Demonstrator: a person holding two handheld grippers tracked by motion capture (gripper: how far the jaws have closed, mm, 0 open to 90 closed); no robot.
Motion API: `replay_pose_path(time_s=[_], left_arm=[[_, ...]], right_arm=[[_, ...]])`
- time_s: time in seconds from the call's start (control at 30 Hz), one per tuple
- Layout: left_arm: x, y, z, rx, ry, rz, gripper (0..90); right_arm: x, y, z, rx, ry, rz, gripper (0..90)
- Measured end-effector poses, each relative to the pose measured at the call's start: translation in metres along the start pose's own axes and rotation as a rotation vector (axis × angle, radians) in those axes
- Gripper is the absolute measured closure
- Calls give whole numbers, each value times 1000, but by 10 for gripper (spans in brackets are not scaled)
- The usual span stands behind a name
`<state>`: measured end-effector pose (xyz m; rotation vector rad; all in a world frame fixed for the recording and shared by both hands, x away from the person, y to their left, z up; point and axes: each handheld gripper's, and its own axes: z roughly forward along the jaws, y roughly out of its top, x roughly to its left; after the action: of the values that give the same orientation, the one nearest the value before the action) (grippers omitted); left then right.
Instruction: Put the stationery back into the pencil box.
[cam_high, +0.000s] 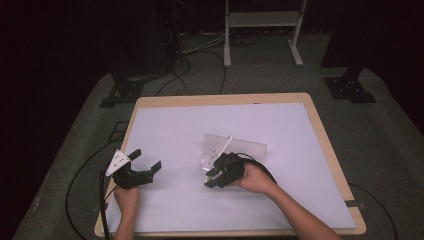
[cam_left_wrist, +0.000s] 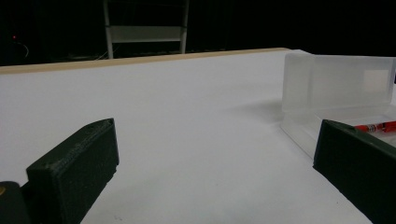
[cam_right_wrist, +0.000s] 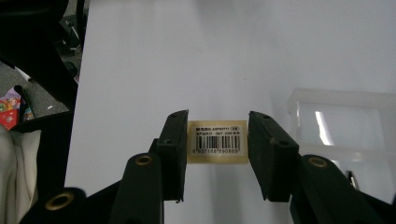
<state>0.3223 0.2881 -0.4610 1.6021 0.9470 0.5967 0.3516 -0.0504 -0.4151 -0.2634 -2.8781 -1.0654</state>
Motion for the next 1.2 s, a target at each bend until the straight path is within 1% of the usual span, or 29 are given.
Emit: replay_pose_path(time_s=[0.17, 0.37, 0.43, 0.5, 0.83, 0.97, 1.0, 1.2], left_arm=[[0, 0, 0, -1, 0, 0, 0], [0, 0, 0, 2, 0, 3, 0], [0, 0, 0, 2, 0, 4, 0], [0, 0, 0, -1, 0, 1, 0], [0, 0, 0, -1, -2, 0, 0], [0, 0, 0, -1, -2, -1, 0], [0, 0, 0, 0, -2, -1, 0], [1, 0, 0, 2, -3, 2, 0]], right_arm=[[-1, 6, -6, -4, -7, -10, 584], [-2, 12, -10, 7, -14, -19, 584], [-2, 14, -11, 2, -22, -20, 584], [-4, 15, -12, -5, -20, -16, 584], [-14, 19, -11, -10, -35, -4, 584], [-17, 20, -9, -8, -40, 4, 585], [-20, 21, -7, -3, -46, 1, 585], [-26, 22, -4, -9, -52, 15, 585]])
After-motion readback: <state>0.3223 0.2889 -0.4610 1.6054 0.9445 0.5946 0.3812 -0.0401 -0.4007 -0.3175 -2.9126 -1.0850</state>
